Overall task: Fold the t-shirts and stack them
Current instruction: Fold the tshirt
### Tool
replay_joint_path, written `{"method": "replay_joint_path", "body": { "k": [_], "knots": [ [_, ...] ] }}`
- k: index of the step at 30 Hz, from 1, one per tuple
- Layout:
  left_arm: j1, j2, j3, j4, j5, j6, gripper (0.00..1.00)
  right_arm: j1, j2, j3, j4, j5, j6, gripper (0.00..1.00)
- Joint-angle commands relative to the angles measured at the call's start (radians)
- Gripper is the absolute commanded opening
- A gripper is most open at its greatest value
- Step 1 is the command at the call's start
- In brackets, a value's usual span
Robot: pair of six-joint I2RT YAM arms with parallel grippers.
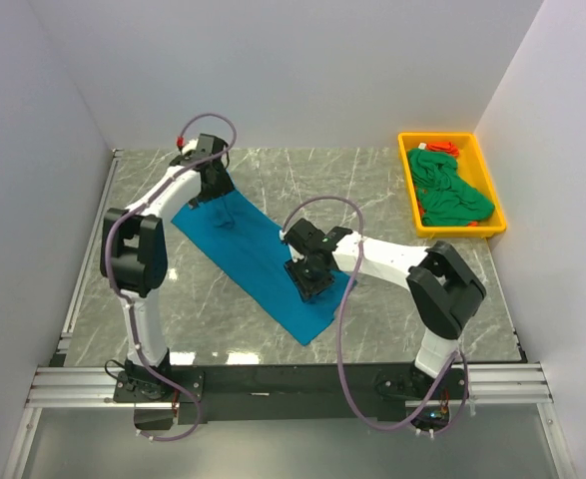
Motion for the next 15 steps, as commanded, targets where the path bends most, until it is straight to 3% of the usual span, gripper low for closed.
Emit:
{"method": "replay_joint_path", "body": {
  "k": [1,10,15],
  "knots": [
    [-0.013,0.050,0.005,0.001,0.007,-0.019,0.83,-0.002,0.034,-0.017,0.043,0.001,-0.016,0.49],
    [-0.021,0.231,0.092,-0.016,-0.002,0.019,0.84,0.065,0.078,-0.066,-0.010,-0.055,-0.013,0.49],
    [-0.041,0.299,0.122,0.004,0.037,0.066,0.85,0.235,0.098,-0.064,-0.032,-0.172,0.020,0.49]
  ]
}}
